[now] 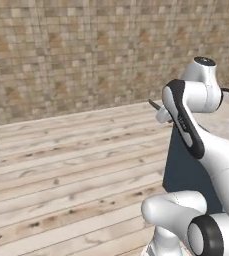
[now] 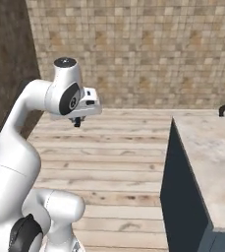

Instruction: Retrieve the butter from the fridge and place it on a plate on the dining table. Then retrieve the butter knife by the fridge and place it near the plate.

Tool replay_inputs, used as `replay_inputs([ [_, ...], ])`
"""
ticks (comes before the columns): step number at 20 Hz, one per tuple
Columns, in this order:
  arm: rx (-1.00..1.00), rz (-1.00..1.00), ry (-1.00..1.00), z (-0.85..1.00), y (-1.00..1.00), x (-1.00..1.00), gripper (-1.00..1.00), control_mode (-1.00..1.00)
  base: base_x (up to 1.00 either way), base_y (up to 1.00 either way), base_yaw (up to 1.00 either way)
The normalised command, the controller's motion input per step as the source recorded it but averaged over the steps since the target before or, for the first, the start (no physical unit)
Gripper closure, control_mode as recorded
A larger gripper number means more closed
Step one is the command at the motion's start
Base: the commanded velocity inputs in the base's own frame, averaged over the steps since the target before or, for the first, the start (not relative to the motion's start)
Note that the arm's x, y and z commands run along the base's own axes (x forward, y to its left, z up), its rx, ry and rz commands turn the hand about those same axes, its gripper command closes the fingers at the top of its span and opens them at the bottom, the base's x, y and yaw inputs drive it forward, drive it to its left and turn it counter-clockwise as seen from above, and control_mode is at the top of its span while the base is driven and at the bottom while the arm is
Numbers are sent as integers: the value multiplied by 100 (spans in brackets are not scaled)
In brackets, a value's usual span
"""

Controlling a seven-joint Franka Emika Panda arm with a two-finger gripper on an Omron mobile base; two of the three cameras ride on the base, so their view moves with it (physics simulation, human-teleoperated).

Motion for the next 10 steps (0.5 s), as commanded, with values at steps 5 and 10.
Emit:
replay_inputs([
  [5, 0, 0, 0, 0, 0, 0, 100, 100, 100, 64, -49],
  [10, 0, 0, 0, 0, 0, 0, 100, 100, 100, 86, -40],
])
